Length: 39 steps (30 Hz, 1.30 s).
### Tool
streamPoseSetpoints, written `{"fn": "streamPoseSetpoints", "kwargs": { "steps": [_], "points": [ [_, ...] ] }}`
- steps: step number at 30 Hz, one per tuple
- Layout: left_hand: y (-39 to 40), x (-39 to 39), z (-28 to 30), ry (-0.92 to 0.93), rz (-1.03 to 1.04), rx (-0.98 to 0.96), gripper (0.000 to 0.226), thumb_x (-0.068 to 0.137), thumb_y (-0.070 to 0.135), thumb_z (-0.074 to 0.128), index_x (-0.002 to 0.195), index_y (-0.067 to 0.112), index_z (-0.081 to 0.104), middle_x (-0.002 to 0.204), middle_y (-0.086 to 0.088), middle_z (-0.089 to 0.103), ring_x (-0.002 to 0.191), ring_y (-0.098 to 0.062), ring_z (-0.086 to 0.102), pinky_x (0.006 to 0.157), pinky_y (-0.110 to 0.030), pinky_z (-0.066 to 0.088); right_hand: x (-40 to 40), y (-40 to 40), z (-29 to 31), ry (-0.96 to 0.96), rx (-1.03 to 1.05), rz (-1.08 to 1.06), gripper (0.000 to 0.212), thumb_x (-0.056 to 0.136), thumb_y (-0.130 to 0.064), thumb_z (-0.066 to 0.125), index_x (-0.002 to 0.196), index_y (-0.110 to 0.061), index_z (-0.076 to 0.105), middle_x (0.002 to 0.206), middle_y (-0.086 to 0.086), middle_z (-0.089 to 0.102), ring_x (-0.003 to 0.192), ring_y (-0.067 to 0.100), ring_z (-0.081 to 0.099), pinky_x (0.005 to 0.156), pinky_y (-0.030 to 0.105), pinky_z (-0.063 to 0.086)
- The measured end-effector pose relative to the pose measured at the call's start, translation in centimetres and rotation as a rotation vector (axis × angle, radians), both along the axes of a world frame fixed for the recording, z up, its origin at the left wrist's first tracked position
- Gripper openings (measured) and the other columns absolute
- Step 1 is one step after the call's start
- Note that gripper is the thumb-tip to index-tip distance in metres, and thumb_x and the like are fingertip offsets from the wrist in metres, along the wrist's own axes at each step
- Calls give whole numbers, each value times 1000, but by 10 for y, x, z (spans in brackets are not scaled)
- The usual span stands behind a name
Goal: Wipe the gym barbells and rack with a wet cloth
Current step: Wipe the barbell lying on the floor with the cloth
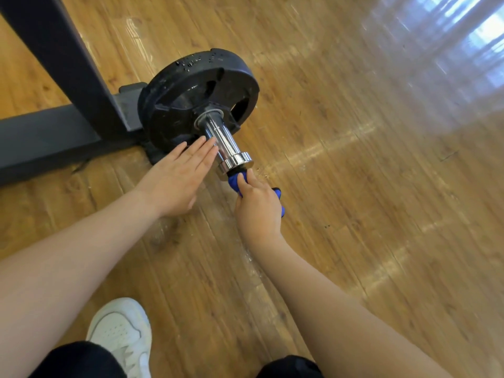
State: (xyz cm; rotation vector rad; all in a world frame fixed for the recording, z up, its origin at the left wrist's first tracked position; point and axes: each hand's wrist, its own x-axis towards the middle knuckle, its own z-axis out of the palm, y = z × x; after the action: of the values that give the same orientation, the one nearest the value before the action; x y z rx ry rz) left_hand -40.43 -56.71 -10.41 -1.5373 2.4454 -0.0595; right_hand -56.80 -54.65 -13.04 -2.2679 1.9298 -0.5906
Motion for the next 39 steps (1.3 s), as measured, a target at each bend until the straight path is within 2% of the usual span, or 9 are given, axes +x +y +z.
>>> {"fn": "streamPoseSetpoints", "kwargs": {
  "steps": [5,9,11,13,19,24,32,36,39],
  "points": [
    [5,3,1,-18,2,35,83,94,29,40,135,5,-28,155,-12,-20,144,-23,-16,115,-35,-6,-26,31,-5,62,-47,77,44,53,16,77,93,-1,74,108,18,69,98,30,67,62,34,56],
    [0,5,-1,-38,-29,20,83,93,29,40,135,5,-28,156,-12,-19,144,-23,-16,116,-35,-5,-11,15,0,38,-40,39,42,47,19,74,85,1,72,92,16,70,68,28,67,49,28,50],
    [-3,3,0,-31,-22,10,83,93,28,40,134,6,-29,156,-12,-19,144,-23,-16,116,-35,-5,1,0,5,45,-58,0,37,44,18,71,75,-1,66,72,10,64,46,22,44,40,20,24],
    [-5,1,0,-31,-35,3,83,93,28,40,134,5,-29,156,-12,-19,144,-23,-16,116,-36,-5,4,-4,5,64,-79,6,34,45,17,71,72,-1,64,67,8,59,46,23,41,44,20,20],
    [-1,-5,-5,-56,-111,14,83,94,30,38,134,4,-30,154,-12,-24,144,-23,-17,115,-36,-6,-22,26,2,109,-42,43,42,48,11,79,88,-4,72,100,11,71,71,25,68,45,23,44],
    [-6,0,-4,-72,-123,6,81,94,28,37,133,5,-30,153,-11,-23,144,-24,-17,116,-37,-4,-4,11,3,-14,-33,-81,25,55,9,72,70,-7,60,60,-1,54,47,18,38,43,17,11],
    [0,-3,-5,-63,-94,32,82,95,31,38,136,5,-29,155,-12,-22,144,-23,-18,116,-37,-5,-4,12,6,49,5,-80,34,49,13,72,67,-9,54,57,-1,48,44,18,31,43,18,2],
    [-6,2,-2,-45,-82,20,80,94,29,36,136,5,-27,156,-12,-20,144,-23,-16,114,-36,-7,-26,19,22,-15,169,-88,17,75,5,61,88,-4,69,81,7,68,66,31,61,50,28,35],
    [-9,5,1,-24,-29,10,81,94,30,39,141,5,-23,156,-11,-18,145,-23,-14,115,-35,-6,-9,-3,42,-153,-164,-2,20,68,6,63,82,-5,73,81,5,71,70,25,66,54,27,42]
  ]
}}
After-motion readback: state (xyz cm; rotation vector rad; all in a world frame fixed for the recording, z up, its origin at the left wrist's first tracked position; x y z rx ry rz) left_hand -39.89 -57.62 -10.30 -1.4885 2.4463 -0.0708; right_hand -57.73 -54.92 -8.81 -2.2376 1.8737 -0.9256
